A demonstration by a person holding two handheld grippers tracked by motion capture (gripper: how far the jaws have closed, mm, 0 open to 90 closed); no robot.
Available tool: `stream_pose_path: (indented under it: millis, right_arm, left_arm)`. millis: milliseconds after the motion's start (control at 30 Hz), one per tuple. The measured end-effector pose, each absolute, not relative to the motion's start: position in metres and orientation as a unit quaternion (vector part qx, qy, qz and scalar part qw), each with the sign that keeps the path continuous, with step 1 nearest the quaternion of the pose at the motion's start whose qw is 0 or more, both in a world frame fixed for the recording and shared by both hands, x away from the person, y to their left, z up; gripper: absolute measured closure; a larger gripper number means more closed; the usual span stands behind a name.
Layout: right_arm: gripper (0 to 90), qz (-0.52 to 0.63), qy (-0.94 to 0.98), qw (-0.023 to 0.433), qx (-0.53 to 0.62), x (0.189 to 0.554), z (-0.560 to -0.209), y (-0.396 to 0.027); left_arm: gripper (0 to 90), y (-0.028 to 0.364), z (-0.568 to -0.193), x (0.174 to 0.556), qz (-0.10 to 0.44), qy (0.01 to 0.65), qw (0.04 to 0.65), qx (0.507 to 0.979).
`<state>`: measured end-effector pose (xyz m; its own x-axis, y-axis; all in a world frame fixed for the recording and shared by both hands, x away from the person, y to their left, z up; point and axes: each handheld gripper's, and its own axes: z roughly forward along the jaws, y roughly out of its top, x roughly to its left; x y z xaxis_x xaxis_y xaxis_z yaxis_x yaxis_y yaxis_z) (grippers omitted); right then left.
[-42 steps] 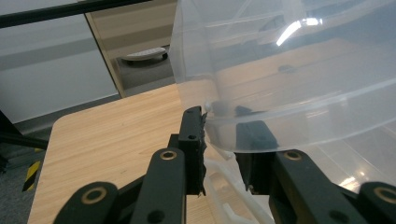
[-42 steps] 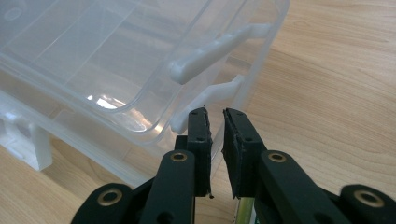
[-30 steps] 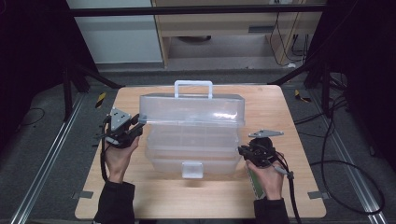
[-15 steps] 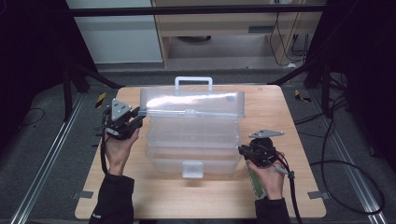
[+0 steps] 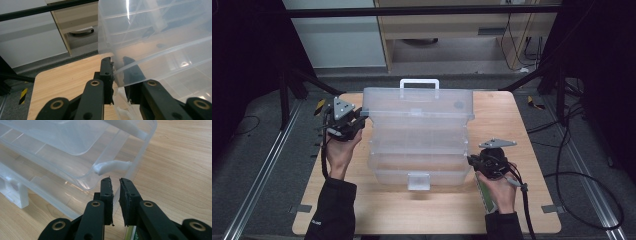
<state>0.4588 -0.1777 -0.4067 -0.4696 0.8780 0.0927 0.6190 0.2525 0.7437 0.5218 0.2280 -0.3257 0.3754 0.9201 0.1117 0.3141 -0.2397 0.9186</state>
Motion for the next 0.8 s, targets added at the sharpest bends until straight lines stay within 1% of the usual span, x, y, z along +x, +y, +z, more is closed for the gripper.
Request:
stream_pose_path:
  millis: [333,600,800]
  right_arm:
    - [80.9,0.373,0.773,0.174,0.483,0.459,-0.407,-0.178]
    - [79.7,0.374,0.772,0.176,0.483,0.46,-0.409,-0.178]
    - [79.7,0.372,0.772,0.179,0.484,0.46,-0.408,-0.177]
  left_arm:
    - [78.3,0.229,-0.32,0.534,0.332,0.447,0.445,0.701]
    - [78.4,0.228,-0.316,0.542,0.33,0.45,0.446,0.7]
    - [78.0,0.226,-0.312,0.549,0.339,0.444,0.433,0.707]
